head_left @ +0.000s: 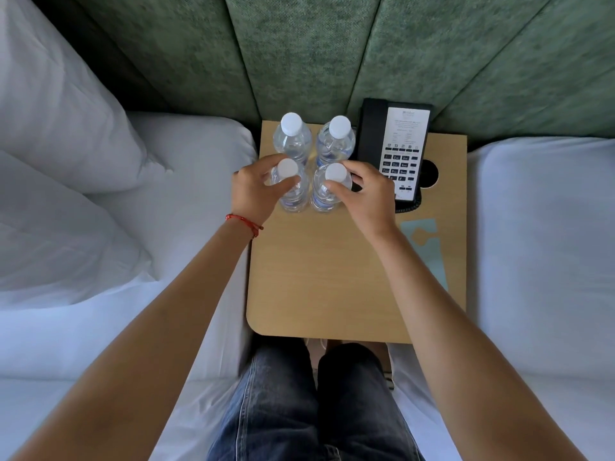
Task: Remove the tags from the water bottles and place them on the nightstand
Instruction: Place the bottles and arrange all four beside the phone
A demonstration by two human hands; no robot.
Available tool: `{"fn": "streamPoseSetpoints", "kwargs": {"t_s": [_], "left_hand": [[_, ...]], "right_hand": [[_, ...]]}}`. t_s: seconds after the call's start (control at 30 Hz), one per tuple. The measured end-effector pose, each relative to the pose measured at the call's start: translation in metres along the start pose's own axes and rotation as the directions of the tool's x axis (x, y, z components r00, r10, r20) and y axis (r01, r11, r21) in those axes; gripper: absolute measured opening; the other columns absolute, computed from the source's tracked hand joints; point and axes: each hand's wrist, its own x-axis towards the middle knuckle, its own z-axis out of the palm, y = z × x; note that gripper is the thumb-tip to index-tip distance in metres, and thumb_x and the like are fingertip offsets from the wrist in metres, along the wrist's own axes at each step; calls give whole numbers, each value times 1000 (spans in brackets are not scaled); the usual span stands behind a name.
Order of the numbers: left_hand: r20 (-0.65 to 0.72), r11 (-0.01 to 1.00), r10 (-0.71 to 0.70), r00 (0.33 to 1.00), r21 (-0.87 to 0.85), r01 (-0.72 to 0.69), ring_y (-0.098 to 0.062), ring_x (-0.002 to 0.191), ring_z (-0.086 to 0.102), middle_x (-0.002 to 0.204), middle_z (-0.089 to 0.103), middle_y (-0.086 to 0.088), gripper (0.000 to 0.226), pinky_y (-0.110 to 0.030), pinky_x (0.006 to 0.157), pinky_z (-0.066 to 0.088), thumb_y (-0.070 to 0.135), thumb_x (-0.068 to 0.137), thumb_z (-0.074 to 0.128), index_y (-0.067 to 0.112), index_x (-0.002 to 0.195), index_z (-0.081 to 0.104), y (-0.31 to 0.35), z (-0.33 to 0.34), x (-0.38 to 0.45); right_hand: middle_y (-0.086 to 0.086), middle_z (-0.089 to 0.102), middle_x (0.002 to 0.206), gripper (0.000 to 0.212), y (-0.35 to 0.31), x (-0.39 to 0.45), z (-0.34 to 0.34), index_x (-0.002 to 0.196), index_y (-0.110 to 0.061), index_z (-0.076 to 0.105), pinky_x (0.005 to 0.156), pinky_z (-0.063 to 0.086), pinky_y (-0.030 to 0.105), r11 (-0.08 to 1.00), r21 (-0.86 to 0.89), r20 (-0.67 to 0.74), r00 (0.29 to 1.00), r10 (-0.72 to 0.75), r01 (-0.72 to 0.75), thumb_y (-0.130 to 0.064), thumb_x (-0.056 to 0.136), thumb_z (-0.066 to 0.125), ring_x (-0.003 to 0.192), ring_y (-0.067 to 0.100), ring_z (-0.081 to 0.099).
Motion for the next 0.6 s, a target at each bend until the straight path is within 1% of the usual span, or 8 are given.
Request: {"fn": "streamPoseSetpoints", "kwargs": {"t_s": [0.03, 0.07, 0.17, 0.2, 0.3, 0.37, 0.43, 0.6], "left_hand": [[-9, 1000, 5, 1000, 6, -5, -18, 84, 60, 103, 70, -10, 35, -17, 79, 47, 13, 74, 74, 8, 107, 66, 1, 0, -1], [-15, 1000, 5, 1000, 6, -5, -18, 84, 60, 103, 69, -10, 36, -19, 80, 48, 14, 74, 74, 8, 108, 66, 1, 1, -2], [-21, 999, -28, 999, -36, 27, -23, 96, 63, 109, 68, -10, 38, -35, 91, 50, 12, 73, 74, 8, 110, 65, 3, 2, -4], [-23, 998, -37, 999, -45, 36, -23, 99, 63, 110, 67, -10, 38, -37, 92, 50, 11, 73, 74, 7, 110, 65, 3, 3, -5], [-28, 999, -40, 999, -25, 40, -22, 100, 63, 110, 68, -10, 37, -37, 93, 50, 12, 74, 74, 7, 110, 65, 3, 3, -3], [-26, 998, -48, 999, -29, 47, -21, 99, 63, 109, 68, -9, 37, -36, 93, 50, 12, 74, 74, 7, 109, 65, 3, 3, -3], [-24, 998, -52, 998, -39, 51, -21, 99, 63, 108, 68, -9, 36, -35, 93, 50, 12, 74, 74, 7, 109, 65, 2, 3, -3], [-30, 998, -52, 998, -49, 51, -19, 99, 64, 108, 69, -8, 37, -34, 93, 50, 13, 72, 75, 8, 108, 66, 0, 3, -2]], "right_hand": [[14, 69, 105, 41, 0, 0, 0, 108, -2, 65, 88, 52, 36, 1000, 3, 4, 1000, 8, -8, -19, 72, 78, 95, 24, 65], [14, 69, 105, 42, 0, -1, 0, 108, -1, 65, 88, 52, 38, 1000, 6, 5, 1000, 12, -12, -19, 73, 78, 96, 24, 65], [14, 69, 106, 42, -1, -1, 0, 109, -1, 65, 87, 53, 38, 1000, -2, -6, 1000, 11, -11, -19, 73, 78, 96, 24, 65], [14, 69, 105, 42, -2, -1, 1, 108, -1, 65, 87, 53, 39, 1000, -6, -8, 1000, 11, -11, -19, 72, 78, 96, 25, 65], [15, 69, 104, 41, -3, 0, 1, 106, -1, 65, 84, 54, 41, 1000, -6, -12, 1000, 2, -2, -18, 72, 78, 94, 26, 66], [14, 70, 103, 40, -4, 0, 0, 106, -2, 66, 84, 54, 38, 1000, -2, -5, 1000, -17, 17, -17, 72, 78, 93, 25, 66], [14, 70, 104, 39, -3, 0, -2, 108, -2, 66, 86, 54, 35, 999, -6, 18, 999, -39, 39, -16, 73, 77, 93, 23, 66], [13, 67, 113, 40, -2, 2, -6, 115, -2, 62, 96, 48, 31, 999, -1, 101, 994, -36, 36, -15, 78, 72, 104, 20, 63]]}}
